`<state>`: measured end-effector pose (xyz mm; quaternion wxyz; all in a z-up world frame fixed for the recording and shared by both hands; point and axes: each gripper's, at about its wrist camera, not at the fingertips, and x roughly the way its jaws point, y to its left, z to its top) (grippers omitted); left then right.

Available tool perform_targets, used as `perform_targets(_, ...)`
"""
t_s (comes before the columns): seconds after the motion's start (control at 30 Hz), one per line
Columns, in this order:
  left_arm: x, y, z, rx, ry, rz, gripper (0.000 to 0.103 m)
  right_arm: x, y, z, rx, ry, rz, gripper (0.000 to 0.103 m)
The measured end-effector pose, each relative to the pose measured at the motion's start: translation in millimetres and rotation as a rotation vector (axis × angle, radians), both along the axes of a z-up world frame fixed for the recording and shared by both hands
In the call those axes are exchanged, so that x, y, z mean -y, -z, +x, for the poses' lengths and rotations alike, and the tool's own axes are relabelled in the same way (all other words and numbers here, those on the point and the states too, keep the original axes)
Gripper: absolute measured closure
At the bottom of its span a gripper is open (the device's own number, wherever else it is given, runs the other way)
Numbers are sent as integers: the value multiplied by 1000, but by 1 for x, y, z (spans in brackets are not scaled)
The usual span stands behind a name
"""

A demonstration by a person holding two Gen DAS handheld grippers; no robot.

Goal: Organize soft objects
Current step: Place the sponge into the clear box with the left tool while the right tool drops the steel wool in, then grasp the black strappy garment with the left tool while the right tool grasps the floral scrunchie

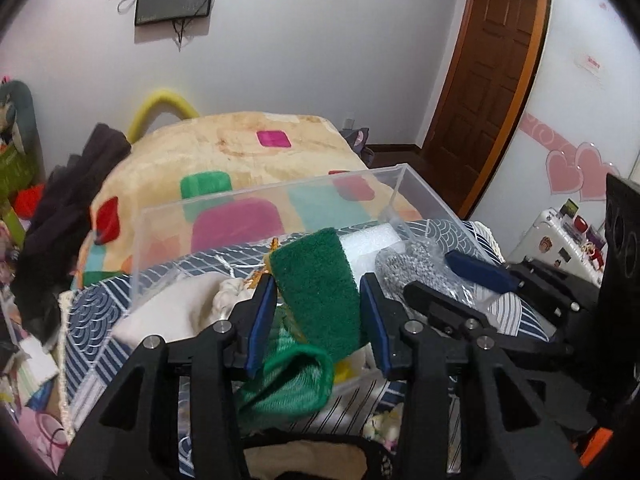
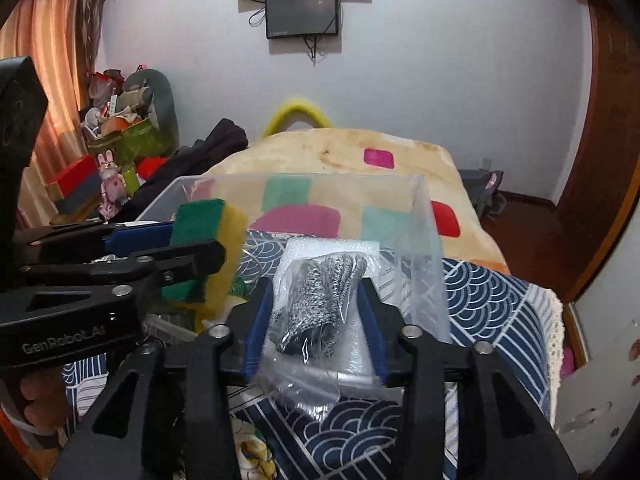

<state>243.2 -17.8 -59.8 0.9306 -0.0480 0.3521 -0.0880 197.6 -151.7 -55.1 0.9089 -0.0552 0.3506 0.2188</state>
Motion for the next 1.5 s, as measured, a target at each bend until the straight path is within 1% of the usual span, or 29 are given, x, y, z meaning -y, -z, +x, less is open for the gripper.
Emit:
perform_targets(0.07, 0, -7, -10, 29, -7, 20, 56, 2, -6, -7, 22, 5, 1, 54)
perform_targets(0.1, 0, -10, -14, 41, -11, 29, 55, 4, -8, -9, 32, 4, 4, 53)
perform_targets(0.17, -2, -17, -23, 64, -20, 37, 53, 6, -15, -16, 56, 6, 13, 47)
perform_targets(0.23, -4, -23, -30, 81, -23, 33, 50, 10, -24, -23, 80, 8, 33, 44)
perform_targets(0.3, -8, -29, -37, 95, -30, 27, 46, 13, -28, -26, 97, 10, 47, 43)
perform_targets(0.4, -13, -37, -51, 131, -54, 35, 39, 16, -38, -32, 124, 11, 66, 40)
perform_targets(0.47, -15, -41, -62, 154, -67, 38, 28, 19, -44, -38, 143, 12, 79, 36)
perform_targets(0.57, -19, -40, -73, 157, -68, 27, 15, 22, -49, -46, 168, 16, 99, 34)
perform_targets(0.7, -20, -28, -85, 134, -79, 63, 13, 26, -45, -54, 163, 20, 105, 34)
perform_targets(0.77, -20, -19, -92, 123, -82, 70, 5, 28, -40, -59, 150, 20, 107, 34)
perform_targets(0.83, -22, -7, -97, 94, -73, 55, 4, 28, -35, -62, 137, 17, 103, 34)
perform_targets(0.9, -25, 11, -98, 25, -57, 26, 4, 26, -27, -64, 122, 22, 91, 33)
perform_targets(1.03, -31, 41, -99, -72, -64, -44, 4, 23, -8, -63, 59, 17, 80, 33)
perform_targets(1.13, -30, 55, -105, -103, -58, -88, 4, 21, 9, -67, 5, 17, 68, 33)
perform_targets(1.2, -25, 58, -110, -109, -45, -86, 4, 23, 20, -69, -28, 18, 63, 33)
perform_targets(1.3, -14, 64, -113, -119, -28, -62, 3, 26, 34, -73, -78, 17, 64, 33)
perform_targets(1.5, -8, 94, -104, -208, -34, -68, 2, 25, 53, -79, -157, 8, 71, 33)
